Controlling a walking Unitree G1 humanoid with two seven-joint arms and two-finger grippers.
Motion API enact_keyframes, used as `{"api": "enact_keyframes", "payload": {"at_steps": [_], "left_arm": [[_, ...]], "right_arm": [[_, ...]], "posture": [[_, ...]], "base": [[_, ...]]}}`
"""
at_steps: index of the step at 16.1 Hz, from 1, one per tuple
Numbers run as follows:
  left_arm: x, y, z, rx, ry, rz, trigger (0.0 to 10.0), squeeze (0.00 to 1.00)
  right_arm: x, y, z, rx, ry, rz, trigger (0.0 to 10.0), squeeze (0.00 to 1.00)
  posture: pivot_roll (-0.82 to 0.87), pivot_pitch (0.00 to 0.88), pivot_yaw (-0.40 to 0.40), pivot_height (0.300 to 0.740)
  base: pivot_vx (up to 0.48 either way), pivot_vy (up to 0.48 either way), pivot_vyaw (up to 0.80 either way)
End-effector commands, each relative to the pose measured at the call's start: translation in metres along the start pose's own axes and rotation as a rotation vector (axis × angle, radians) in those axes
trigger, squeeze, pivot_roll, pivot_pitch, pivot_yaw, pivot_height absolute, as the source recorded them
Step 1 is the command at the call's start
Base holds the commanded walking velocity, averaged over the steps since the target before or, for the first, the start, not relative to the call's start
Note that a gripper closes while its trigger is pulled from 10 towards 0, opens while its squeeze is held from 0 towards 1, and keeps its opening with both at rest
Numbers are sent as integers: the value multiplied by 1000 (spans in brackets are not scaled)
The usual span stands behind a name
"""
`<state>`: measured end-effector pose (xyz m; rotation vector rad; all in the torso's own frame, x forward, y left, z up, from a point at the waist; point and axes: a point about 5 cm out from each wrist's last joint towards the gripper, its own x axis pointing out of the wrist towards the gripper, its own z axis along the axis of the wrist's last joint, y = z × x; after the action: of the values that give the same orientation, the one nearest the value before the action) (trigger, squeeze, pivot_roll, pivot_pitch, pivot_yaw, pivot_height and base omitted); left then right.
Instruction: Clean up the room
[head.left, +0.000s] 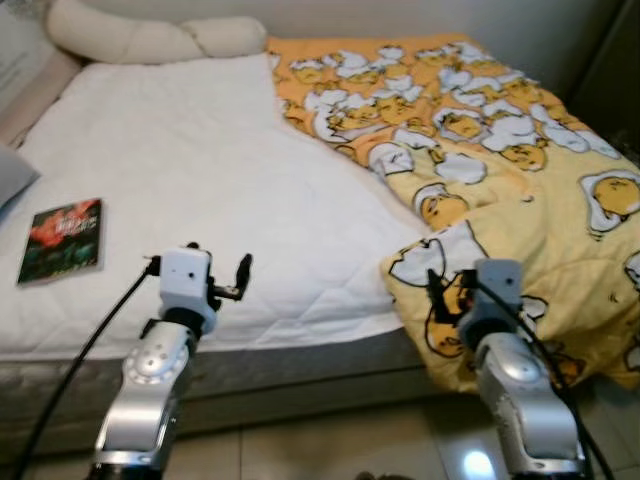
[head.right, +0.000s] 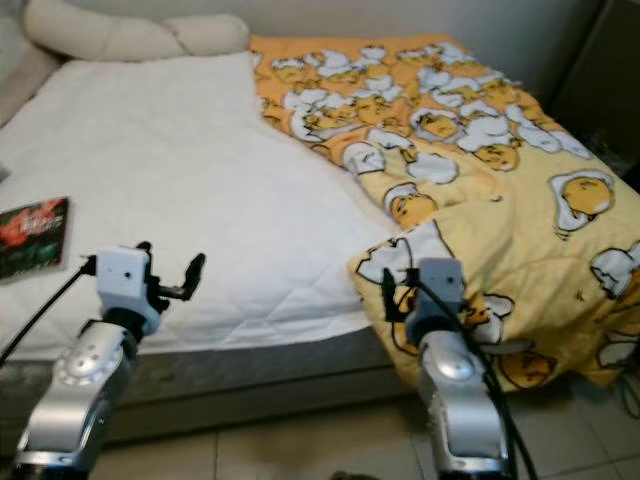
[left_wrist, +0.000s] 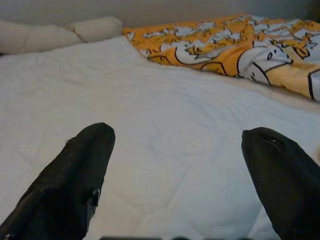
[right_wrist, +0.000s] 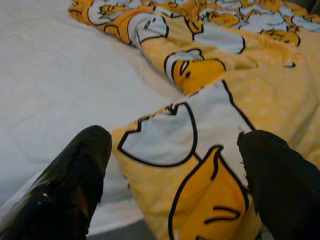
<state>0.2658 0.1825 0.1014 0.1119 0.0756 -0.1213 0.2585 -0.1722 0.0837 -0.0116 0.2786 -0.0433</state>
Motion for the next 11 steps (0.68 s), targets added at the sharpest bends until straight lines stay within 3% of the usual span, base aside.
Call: {"api": "enact_keyframes", "payload": {"at_steps": [1, 4, 11], "left_arm": [[1, -2, 0, -14, 5, -12, 10000, 0], [1, -2, 1, -18, 7, -13, 10000, 0], [3, -1, 3, -19, 7, -4, 10000, 0]], "right_arm": [[2, -3, 2, -17, 6, -1, 10000, 0], [3, -3, 2, -27, 4, -3, 10000, 0], [5, 8, 6, -75, -8, 117, 10000, 0]], "posture": [[90, 0, 9, 740], [88, 0, 8, 740], [96, 0, 9, 740]], "base": [[292, 0, -788], [296, 0, -660], [295, 0, 0]]}}
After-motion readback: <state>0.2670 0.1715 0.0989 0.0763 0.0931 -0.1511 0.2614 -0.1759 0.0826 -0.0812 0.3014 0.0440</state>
